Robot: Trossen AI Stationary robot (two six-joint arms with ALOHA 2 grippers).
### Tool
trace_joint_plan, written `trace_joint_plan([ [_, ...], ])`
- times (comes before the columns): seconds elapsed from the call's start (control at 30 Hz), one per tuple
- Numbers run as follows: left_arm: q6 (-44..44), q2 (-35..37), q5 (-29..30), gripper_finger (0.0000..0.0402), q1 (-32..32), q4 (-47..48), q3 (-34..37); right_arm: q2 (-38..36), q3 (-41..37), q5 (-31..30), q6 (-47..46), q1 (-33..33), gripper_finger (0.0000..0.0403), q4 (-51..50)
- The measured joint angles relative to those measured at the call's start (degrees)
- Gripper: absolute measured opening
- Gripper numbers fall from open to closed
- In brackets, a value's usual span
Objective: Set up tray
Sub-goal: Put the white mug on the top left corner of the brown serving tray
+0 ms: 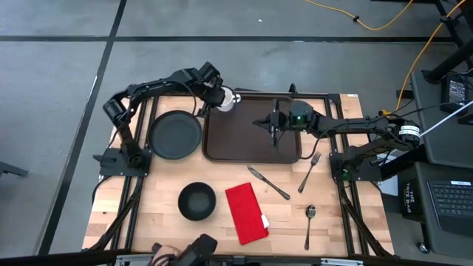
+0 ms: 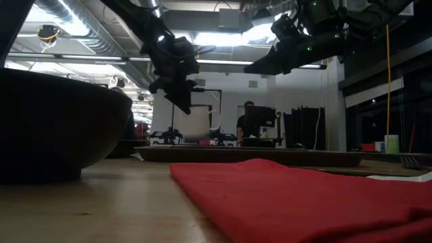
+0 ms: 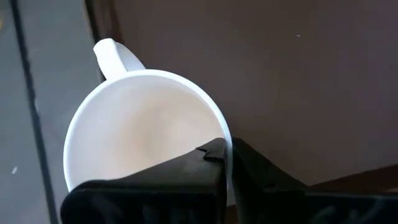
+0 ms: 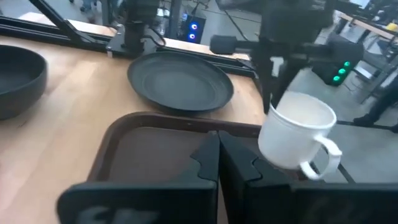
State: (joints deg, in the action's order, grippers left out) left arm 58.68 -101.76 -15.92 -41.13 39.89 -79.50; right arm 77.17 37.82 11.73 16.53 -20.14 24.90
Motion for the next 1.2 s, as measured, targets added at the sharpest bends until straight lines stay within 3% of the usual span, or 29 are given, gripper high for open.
trace_joint_plan([
  [0.67, 2.1, -2.1, -2.0, 0.0002, -2.5, 0.4, 0.4, 0.0, 0.0, 0.4, -1.2, 0.0, 0.0008, 2.6],
  [1.2, 4.2, -4.3, 0.6, 0.0002, -2.5, -1.8, 0.4, 0.0, 0.0, -1.6, -1.0, -0.4, 0.0012, 2.7],
])
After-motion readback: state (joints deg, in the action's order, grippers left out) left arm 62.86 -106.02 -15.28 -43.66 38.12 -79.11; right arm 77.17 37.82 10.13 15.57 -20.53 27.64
